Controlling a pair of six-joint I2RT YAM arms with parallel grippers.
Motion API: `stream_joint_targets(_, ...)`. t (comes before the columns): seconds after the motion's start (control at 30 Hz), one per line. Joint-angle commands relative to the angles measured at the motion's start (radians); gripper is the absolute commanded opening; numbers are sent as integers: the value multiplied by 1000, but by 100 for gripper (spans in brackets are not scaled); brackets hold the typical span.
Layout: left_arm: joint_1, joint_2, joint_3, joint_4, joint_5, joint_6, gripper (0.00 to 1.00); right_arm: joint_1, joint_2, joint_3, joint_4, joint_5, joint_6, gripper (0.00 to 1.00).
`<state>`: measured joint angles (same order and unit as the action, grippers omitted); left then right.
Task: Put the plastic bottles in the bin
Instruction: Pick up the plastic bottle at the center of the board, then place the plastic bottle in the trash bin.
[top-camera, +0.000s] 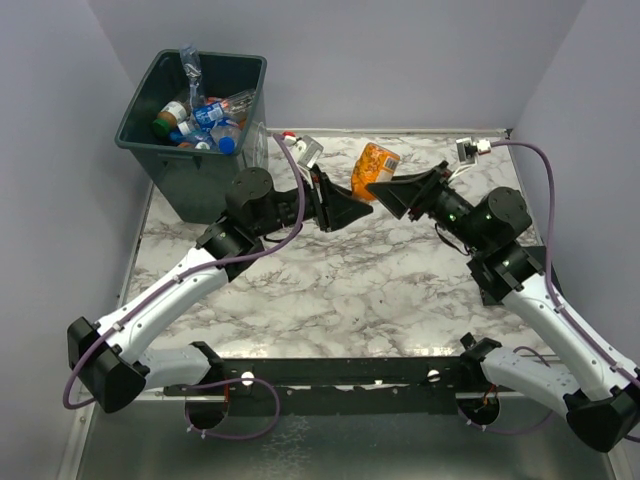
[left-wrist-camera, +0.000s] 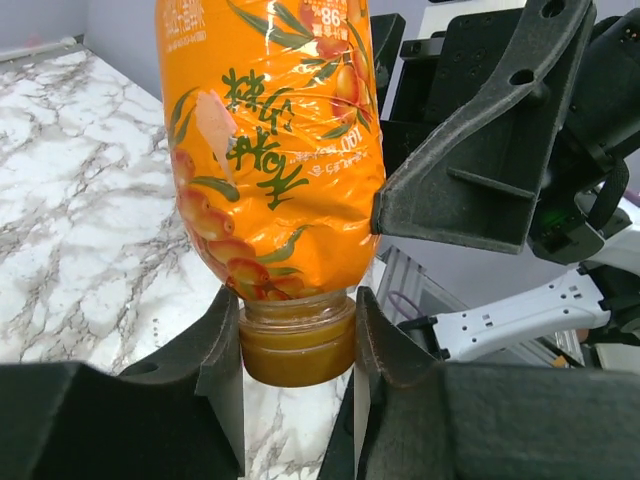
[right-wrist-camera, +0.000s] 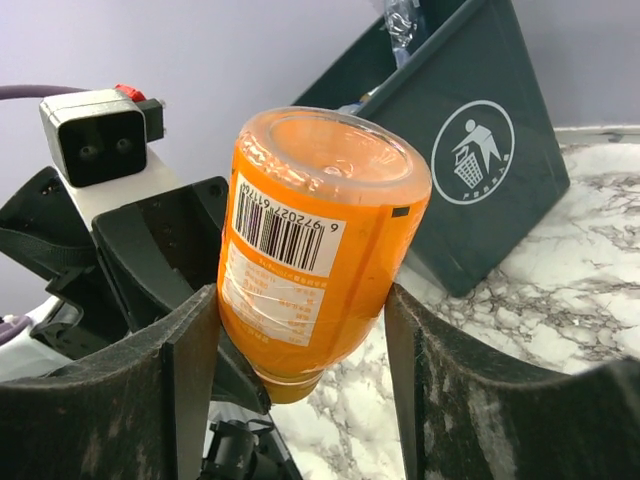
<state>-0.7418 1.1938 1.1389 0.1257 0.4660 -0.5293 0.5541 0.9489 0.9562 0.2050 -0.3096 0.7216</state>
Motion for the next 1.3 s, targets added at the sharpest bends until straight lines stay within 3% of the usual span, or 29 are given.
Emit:
stream_joint_targets(0.0,-13,-23,35,55,-79,-5,0,10,-8,36,-33,-47,11,70)
stream_joint_targets(0.07,-12,-49,59,37,-160,28,0,10,-14,79,-105,-38,0,96)
stream_joint_targets(0.1,-12,-62,78,17,-215,57,0,10,-20,104,-146,-27,-13,99)
stream_joint_targets(0.23,-3,-105,225,-130,-593,216,0,10,-73,214,-336,51,-95,100)
stream_joint_targets(0.37,9,-62,446,-313,-1034,397,0,10,-157,211,-429,157,-144,100)
stream_joint_targets(0.5,54,13,574,-362,-1323,536,0,9,-209,168,-472,242,-166,100)
stream_joint_targets(0.57,173,84,653,-421,-1349,543,0,10,-218,156,-488,253,-166,100)
stream_joint_targets(0.63,306,150,741,-541,-1274,446,0,9,-222,147,-496,251,-164,100)
stream_joint_targets(0.7,371,186,754,-558,-1252,420,0,10,-227,137,-500,248,-162,100)
stream_joint_targets(0.97,498,319,743,-559,-1238,372,7,10,-244,149,-540,245,-186,100)
stream_joint_targets(1.17,507,375,792,-551,-1248,372,16,9,-247,148,-549,244,-195,100)
stream_joint_targets(1.2,508,378,789,-551,-1252,370,28,10,-247,146,-549,243,-196,100)
stream_joint_targets(1.27,507,374,783,-551,-1244,364,65,10,-247,145,-546,243,-199,100)
